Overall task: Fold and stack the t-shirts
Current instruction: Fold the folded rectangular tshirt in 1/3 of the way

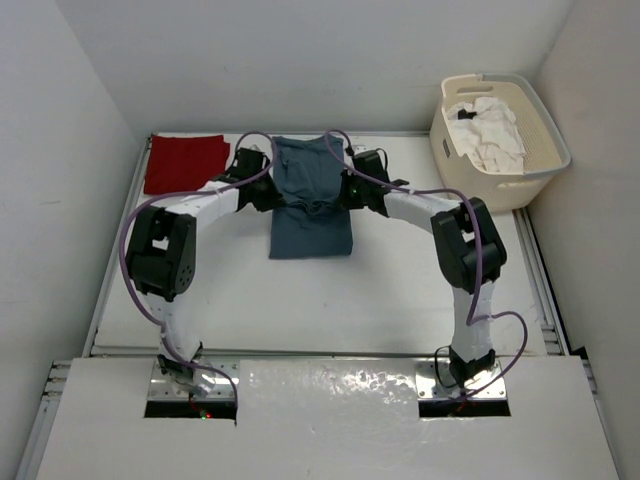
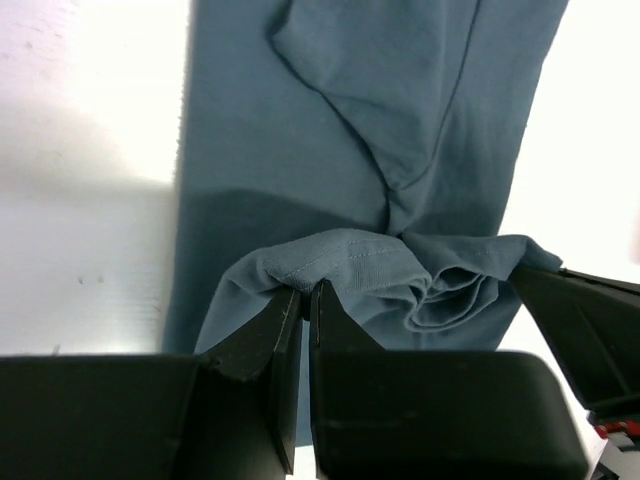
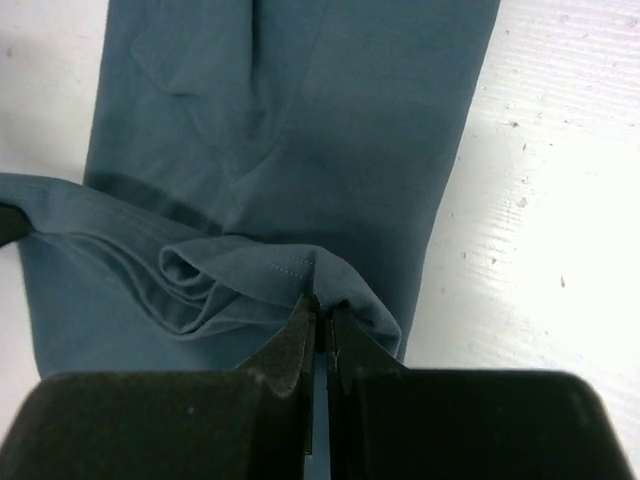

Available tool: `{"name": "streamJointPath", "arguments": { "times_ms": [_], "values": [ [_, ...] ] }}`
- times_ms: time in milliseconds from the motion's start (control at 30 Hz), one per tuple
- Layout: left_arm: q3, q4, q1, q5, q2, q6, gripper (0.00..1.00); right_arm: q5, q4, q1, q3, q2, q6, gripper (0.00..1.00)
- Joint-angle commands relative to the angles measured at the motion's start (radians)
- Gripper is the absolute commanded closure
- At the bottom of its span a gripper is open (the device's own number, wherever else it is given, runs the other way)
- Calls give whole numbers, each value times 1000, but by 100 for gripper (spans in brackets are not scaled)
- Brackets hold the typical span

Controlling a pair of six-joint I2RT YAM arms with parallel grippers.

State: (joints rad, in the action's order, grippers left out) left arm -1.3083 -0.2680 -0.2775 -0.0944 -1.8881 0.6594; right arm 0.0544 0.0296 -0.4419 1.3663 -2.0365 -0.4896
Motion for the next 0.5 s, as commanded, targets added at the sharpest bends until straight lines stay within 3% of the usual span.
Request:
{"name": "streamJointPath", "arguments": {
  "times_ms": [0, 267, 300, 367, 400, 433, 467],
  "values": [
    [-57, 26, 29, 19, -19, -7, 100, 44, -89, 17, 47, -19, -1, 100],
    [-123, 12, 46, 9, -97, -29, 100, 32, -97, 28, 74, -73, -14, 88],
    [-134, -5, 49, 5, -103, -30, 91, 30, -99, 28, 80, -76, -10, 71],
    [-164, -29, 52, 8, -112, -41, 64, 53, -85, 28, 103, -82, 22, 60],
    [-173, -45, 54, 16, -112, -41, 44, 62, -57, 28, 131, -85, 31, 43],
    [-180, -43, 54, 13, -109, -44, 39, 88, -42, 28, 143, -87, 43, 40],
    [-196, -48, 54, 12, -97, -53, 26, 88, -33, 28, 160, -82, 64, 38]
  ]
}}
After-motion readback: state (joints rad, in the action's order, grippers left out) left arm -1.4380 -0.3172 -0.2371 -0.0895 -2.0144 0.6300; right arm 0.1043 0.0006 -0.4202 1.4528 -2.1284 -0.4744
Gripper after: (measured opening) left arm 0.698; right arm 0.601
